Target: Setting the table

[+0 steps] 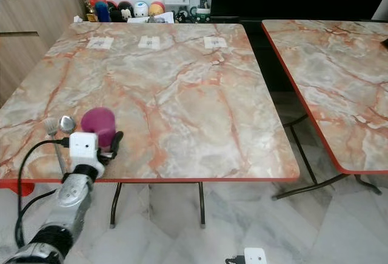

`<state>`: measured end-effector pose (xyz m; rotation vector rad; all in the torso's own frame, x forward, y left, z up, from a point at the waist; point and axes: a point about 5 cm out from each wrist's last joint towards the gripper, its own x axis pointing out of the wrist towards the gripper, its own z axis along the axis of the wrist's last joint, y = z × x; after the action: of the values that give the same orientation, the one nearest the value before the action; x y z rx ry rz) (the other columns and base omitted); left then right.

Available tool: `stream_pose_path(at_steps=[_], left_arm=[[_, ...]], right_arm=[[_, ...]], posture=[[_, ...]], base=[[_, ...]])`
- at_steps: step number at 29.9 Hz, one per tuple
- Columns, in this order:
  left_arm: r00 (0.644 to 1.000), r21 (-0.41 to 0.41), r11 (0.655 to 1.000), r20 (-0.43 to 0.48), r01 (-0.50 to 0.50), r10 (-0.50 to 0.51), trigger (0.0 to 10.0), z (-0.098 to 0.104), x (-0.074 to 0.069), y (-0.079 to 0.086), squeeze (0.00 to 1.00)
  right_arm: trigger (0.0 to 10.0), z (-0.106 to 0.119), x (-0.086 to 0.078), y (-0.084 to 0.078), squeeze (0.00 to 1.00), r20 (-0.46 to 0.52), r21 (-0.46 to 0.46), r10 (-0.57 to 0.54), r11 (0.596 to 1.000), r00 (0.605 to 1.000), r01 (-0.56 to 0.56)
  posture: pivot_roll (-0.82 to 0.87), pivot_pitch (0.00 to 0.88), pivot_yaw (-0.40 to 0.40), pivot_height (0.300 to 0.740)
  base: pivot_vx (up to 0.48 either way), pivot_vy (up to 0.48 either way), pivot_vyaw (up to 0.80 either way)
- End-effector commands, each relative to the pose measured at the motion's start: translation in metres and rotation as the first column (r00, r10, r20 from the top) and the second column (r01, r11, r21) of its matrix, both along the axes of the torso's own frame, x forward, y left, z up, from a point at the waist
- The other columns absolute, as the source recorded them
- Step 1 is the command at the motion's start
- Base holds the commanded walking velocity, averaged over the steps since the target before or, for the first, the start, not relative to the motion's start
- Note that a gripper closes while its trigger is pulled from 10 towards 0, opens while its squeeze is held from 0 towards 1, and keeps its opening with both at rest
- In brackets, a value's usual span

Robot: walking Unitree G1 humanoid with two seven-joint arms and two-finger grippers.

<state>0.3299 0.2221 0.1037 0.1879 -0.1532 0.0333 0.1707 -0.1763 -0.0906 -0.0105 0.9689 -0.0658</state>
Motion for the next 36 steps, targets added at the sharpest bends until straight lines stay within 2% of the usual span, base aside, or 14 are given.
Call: stream_pose_path(at_steps=[1, 3, 4, 7, 10, 15, 18, 24, 28, 36], left_arm=[[0.999, 0.029, 0.998, -0.013, -0.047, 0.047, 1.6, -0.003, -0.01, 0.021, 0.0], [0.998, 0.033, 0.998, -0.02, -0.057, 0.057, 1.6, -0.005, -0.012, 0.025, 0.0], [0.997, 0.038, 0.997, -0.025, -0.07, 0.071, 10.0, -0.006, -0.015, 0.033, 0.0], [0.997, 0.001, 0.998, -0.029, -0.066, 0.066, 10.0, -0.007, -0.026, 0.044, 0.0], [0.999, -0.006, 1.0, -0.031, -0.014, 0.014, 10.0, -0.009, -0.038, 0.039, 0.0], [1.0, -0.001, 1.0, -0.012, -0.008, 0.008, 10.0, -0.006, -0.048, 0.034, 0.0], [1.0, -0.013, 1.0, -0.008, -0.002, 0.002, 10.0, -0.005, -0.051, 0.031, 0.0], [0.997, -0.072, 0.995, -0.049, -0.07, 0.066, 10.0, -0.01, -0.053, 0.039, 0.0], [0.996, -0.098, 0.993, -0.072, -0.064, 0.057, 10.0, -0.011, -0.051, 0.032, 0.0], [0.994, -0.091, 0.994, -0.095, -0.064, 0.055, 10.0, -0.017, -0.052, 0.026, 0.0]], right_arm=[[10.0, -0.002, -0.006, -0.002, 0.0, -0.017, -0.004, -0.007, 1.0, 1.0, 0.007], [10.0, -0.002, -0.006, -0.002, 0.0, -0.017, -0.004, -0.006, 1.0, 1.0, 0.006], [10.0, -0.002, -0.006, -0.002, 0.0, -0.018, -0.004, -0.003, 1.0, 1.0, 0.003], [10.0, -0.002, -0.006, -0.001, 0.0, -0.015, -0.001, 0.001, 1.0, 1.0, -0.001], [10.0, -0.002, -0.004, -0.002, 0.0, -0.011, -0.003, 0.0, 1.0, 1.0, 0.0], [10.0, -0.001, -0.004, -0.003, 0.0, -0.009, -0.007, -0.002, 1.0, 1.0, 0.002], [10.0, -0.002, -0.004, -0.003, 0.0, -0.01, -0.007, 0.0, 1.0, 1.0, 0.0], [10.0, -0.002, -0.005, -0.003, 0.0, -0.013, -0.005, 0.009, 1.0, 1.0, -0.009], [10.0, -0.002, -0.006, -0.002, 0.0, -0.013, -0.001, 0.003, 1.0, 1.0, -0.003], [10.0, -0.003, -0.008, -0.001, 0.0, -0.018, 0.0, 0.001, 1.0, 1.0, -0.001]], posture=[[0.05, 0.104, -0.016, 0.74], [0.05, 0.104, -0.016, 0.74], [0.05, 0.103, -0.016, 0.74], [0.05, 0.098, -0.016, 0.74], [0.04, 0.091, -0.016, 0.74], [0.05, 0.082, -0.019, 0.74], [0.05, 0.078, -0.018, 0.74], [0.05, 0.066, -0.017, 0.74], [0.04, 0.057, -0.008, 0.74], [0.04, 0.044, -0.004, 0.74]], base=[[0.0, 0.0, 0.0], [0.0, 0.0, 0.0], [0.0, 0.0, 0.0], [0.0, 0.0, 0.0], [0.0, 0.0, 0.0], [0.0, 0.0, 0.0], [0.0, 0.0, 0.0], [0.0, 0.0, 0.0], [0.0, 0.0, 0.0], [0.0, -0.032, 0.0]])
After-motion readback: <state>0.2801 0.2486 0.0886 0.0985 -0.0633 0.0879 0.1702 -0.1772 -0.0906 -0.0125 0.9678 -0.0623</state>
